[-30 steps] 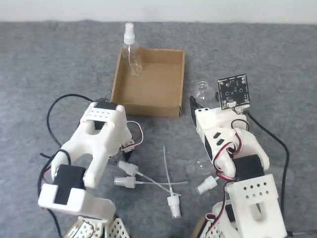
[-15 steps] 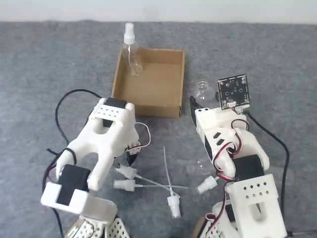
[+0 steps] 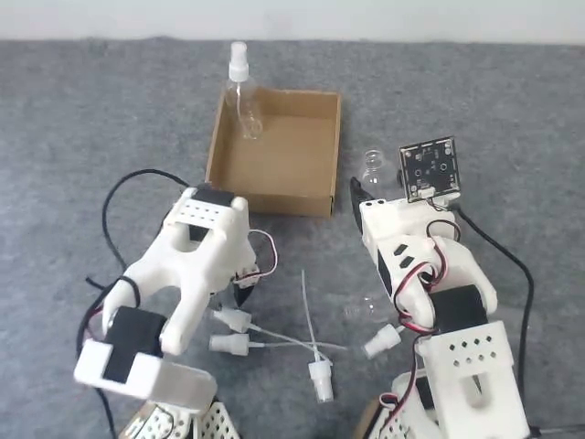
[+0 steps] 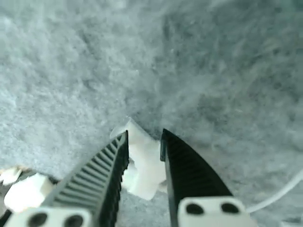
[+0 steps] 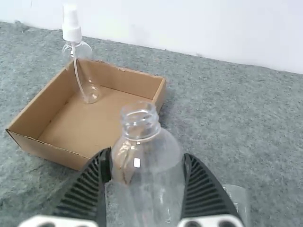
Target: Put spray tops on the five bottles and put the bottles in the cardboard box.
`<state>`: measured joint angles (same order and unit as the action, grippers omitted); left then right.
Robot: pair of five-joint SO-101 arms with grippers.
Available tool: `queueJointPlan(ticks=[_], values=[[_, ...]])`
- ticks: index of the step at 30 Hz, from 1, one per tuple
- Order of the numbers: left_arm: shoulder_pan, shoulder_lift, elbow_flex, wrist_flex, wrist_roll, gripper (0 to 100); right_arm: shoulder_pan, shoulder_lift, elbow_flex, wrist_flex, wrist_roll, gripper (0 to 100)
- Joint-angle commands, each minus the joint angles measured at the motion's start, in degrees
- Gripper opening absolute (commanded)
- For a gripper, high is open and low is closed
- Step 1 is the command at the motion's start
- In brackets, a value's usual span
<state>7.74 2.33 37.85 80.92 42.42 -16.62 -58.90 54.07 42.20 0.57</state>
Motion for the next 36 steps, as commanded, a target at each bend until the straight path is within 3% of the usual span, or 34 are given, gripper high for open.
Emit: queueJointPlan(ticks=[1,5,14,21,25,36], values=[[-0.2,-0.9,0.9,-1.4,0.5,10,1.3,-1.1,-0.7,-1.5,1.1,0.9],[-0.3,-0.9,-1.5,1.1,0.7,10,1.3,-1.1,-0.7,-1.5,1.1,0.9],[0.1,-1.3,-14.7,17.1,0.8,10,1.3,-1.1,-0.7,-1.5,1.1,0.9],[3.8,-1.5,-14.9,17.8,-3.0,9,1.3,-1.6,-0.7,-1.5,1.1,0.9],[6.4,-1.5,-13.0,17.4,-3.7,1,1.7,-1.7,-0.7,-1.5,1.1,0.9],[8.1,-4.4,-11.8,17.4,-12.2,1,5.6,-1.7,-1.0,-2.9,0.9,0.9]])
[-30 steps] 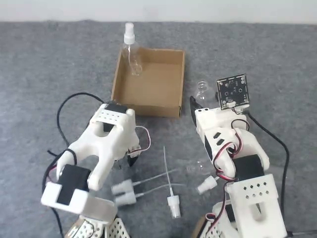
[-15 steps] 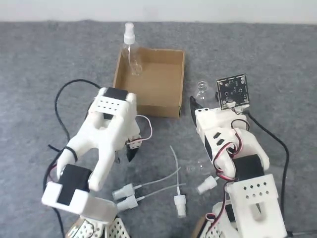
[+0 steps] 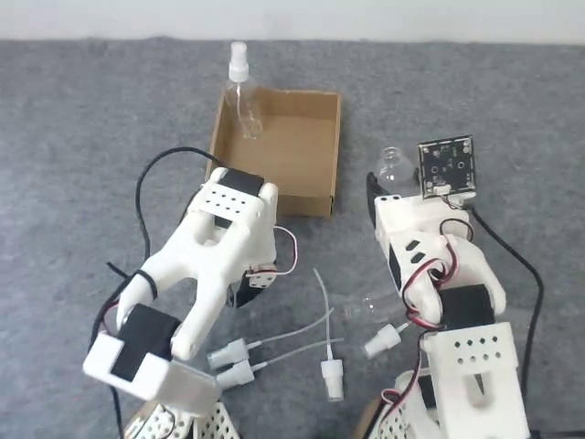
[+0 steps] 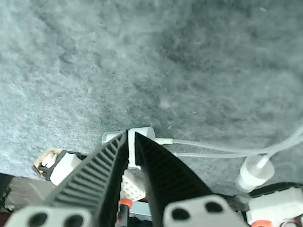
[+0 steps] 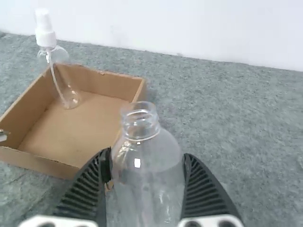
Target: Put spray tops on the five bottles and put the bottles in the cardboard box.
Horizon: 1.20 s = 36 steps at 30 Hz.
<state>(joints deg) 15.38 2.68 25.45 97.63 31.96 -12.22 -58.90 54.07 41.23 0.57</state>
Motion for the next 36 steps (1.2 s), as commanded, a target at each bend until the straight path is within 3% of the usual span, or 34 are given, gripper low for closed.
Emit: queueJointPlan(ticks=[1,10,14,21,27,36], values=[[0.4,-6.6,1.2,0.7,-2.1,1,1.6,-1.7,-0.9,-2.1,0.8,0.9],[0.4,-26.0,11.6,-7.0,-10.9,1,1.9,-1.7,-1.0,-2.1,0.7,0.9],[0.2,-27.5,15.5,-12.2,-22.3,1,2.0,-1.8,-1.1,-2.1,0.7,0.9],[0.4,-27.9,17.8,-14.2,-35.8,1,4.8,-1.8,-1.4,-2.4,0.6,0.9],[0.1,-27.9,17.7,-14.2,-52.9,2,5.0,-1.8,-1.6,-2.5,0.6,0.9],[2.6,-27.9,17.7,-10.0,-55.6,19,5.1,-1.8,-1.6,-2.5,0.6,0.9]])
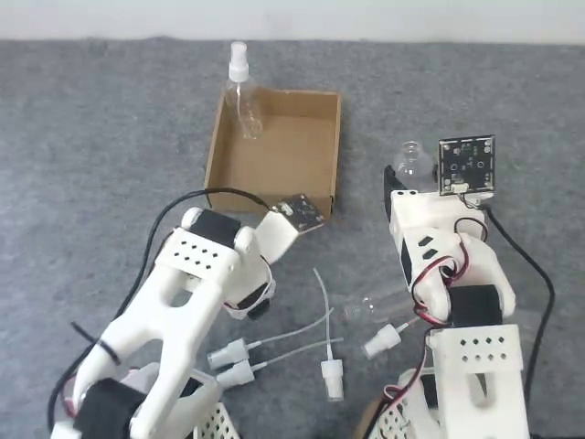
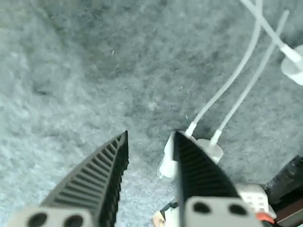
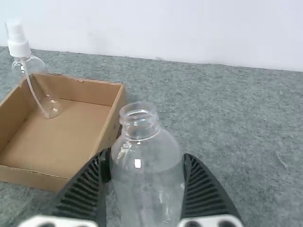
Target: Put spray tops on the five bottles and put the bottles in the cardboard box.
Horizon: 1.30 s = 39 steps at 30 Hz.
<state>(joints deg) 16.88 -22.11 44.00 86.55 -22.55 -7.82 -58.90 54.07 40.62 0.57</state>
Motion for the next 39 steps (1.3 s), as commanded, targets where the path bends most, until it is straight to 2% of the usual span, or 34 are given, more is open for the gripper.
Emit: queueJointPlan(ticks=[1,3,8,13,17,21,27,35,39], values=[[2.4,-3.1,-0.6,1.1,-1.9,19,1.4,-1.8,-1.6,-1.9,0.6,0.9],[4.8,-3.1,-0.3,1.2,-3.2,19,2.3,-1.8,-1.8,-1.9,0.5,0.9],[13.6,-3.0,1.7,0.4,0.9,20,3.6,-1.8,-1.7,-3.1,0.5,0.9],[19.7,-2.6,9.5,-9.1,4.3,20,3.6,-1.8,-1.6,-3.1,0.5,0.9],[19.3,-2.6,13.6,-13.9,4.2,20,3.6,-1.8,-1.6,-3.1,0.5,0.9],[18.8,-2.5,14.2,-14.5,4.1,20,3.5,-1.8,-1.5,-3.1,0.5,0.9],[18.8,-2.5,20.2,-24.4,4.2,20,3.3,-1.8,-1.4,-2.9,0.5,0.9],[17.1,-2.5,21.4,-25.5,4.6,19,3.2,-1.8,-1.4,-2.8,0.5,0.9],[14.4,-2.5,21.7,-26.2,4.3,12,3.2,-1.8,-1.4,-2.8,0.5,0.9]])
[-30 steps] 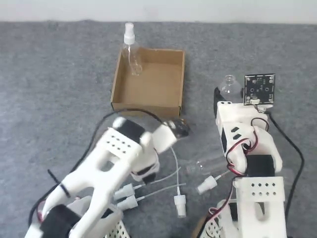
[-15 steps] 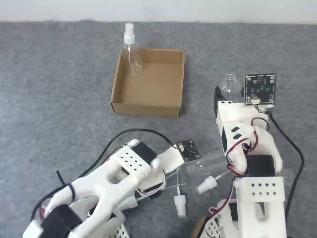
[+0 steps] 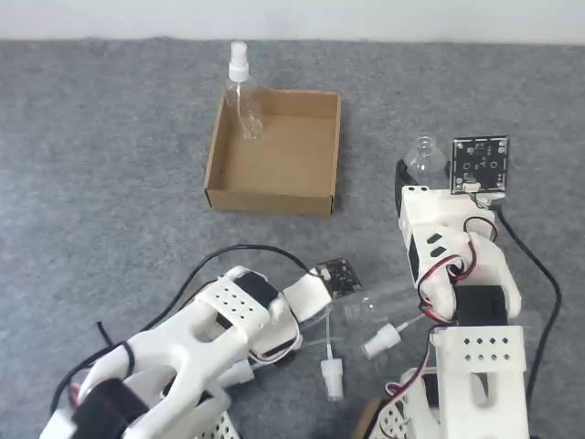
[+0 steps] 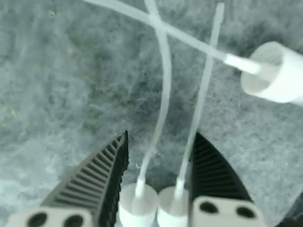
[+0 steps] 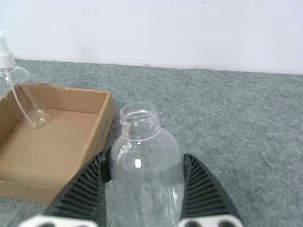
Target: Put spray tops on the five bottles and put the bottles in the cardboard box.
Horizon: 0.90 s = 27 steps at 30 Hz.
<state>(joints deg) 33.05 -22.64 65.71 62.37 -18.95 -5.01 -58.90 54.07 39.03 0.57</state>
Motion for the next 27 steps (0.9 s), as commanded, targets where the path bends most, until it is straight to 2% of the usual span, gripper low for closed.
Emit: queueJointPlan(ticks=[1,12,19,22,27], values=[[-1.8,-1.9,0.0,-2.0,0.6,10,0.4,-1.8,-1.4,-1.2,0.5,0.9],[-2.1,-2.5,-0.3,-1.4,0.6,1,0.4,-1.8,-1.4,-1.1,0.5,0.9],[-2.3,-2.5,-6.7,5.5,0.8,1,0.4,-1.8,-1.3,-1.1,0.5,0.9],[-6.1,-2.5,-11.5,8.5,0.9,1,0.4,-1.8,-1.3,-1.1,0.5,0.9],[-17.8,-2.5,-19.3,11.4,0.5,1,0.4,-1.8,-1.3,-1.1,0.5,0.9]])
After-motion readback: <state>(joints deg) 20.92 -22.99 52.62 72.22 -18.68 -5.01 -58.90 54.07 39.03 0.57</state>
